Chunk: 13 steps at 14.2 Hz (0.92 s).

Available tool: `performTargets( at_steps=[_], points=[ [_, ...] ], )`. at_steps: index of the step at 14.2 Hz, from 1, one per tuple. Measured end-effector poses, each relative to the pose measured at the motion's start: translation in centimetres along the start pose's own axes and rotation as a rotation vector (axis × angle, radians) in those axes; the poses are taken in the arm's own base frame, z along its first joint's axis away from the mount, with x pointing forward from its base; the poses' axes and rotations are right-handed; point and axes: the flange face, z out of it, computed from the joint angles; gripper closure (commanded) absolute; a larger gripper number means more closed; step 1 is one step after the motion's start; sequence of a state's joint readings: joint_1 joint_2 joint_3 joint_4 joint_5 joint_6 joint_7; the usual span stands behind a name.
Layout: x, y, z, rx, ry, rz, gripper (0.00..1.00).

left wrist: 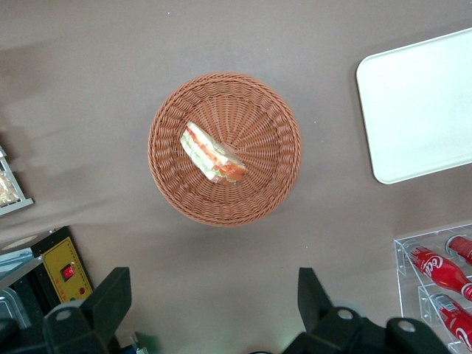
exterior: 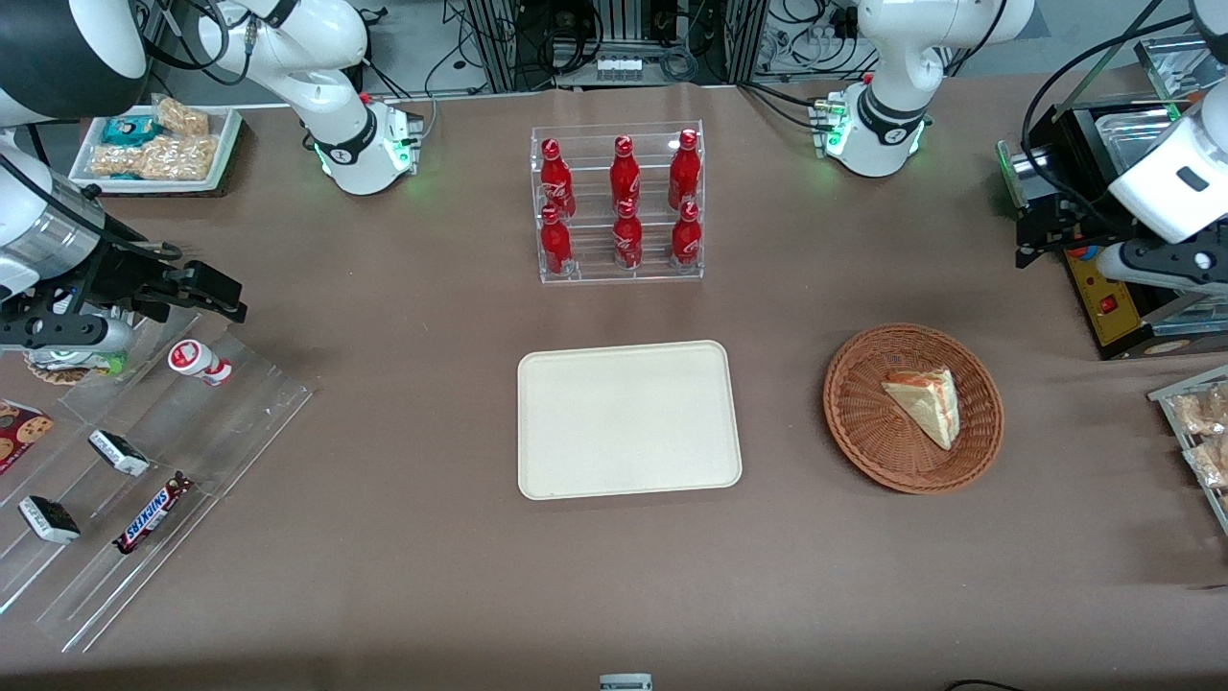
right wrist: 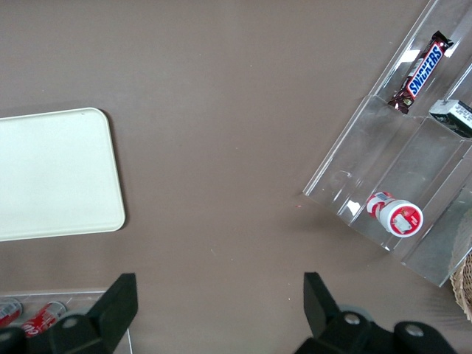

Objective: Place sandwich from basket to tray
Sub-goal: 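Move the left gripper over the wicker basket toward the sandwich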

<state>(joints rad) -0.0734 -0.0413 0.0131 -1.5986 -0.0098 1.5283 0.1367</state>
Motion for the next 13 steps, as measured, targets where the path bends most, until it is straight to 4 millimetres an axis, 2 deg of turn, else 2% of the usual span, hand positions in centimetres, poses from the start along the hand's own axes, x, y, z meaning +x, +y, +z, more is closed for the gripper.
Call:
performTargets(
  at_steps=[5, 8, 11, 13],
  points=[
    [0.0, -0.6, 0.4, -0.009, -0.01, -0.012, 0.0],
    [0.1, -0.6, 1.9, -0.014, -0.045, -0.013, 0.0],
    [0.8, -0.9, 5.3, -0.011, -0.079, -0.017, 0.0],
    [1.5, -1.3, 9.9, -0.009, -0.088, -0.039, 0.0]
  ],
)
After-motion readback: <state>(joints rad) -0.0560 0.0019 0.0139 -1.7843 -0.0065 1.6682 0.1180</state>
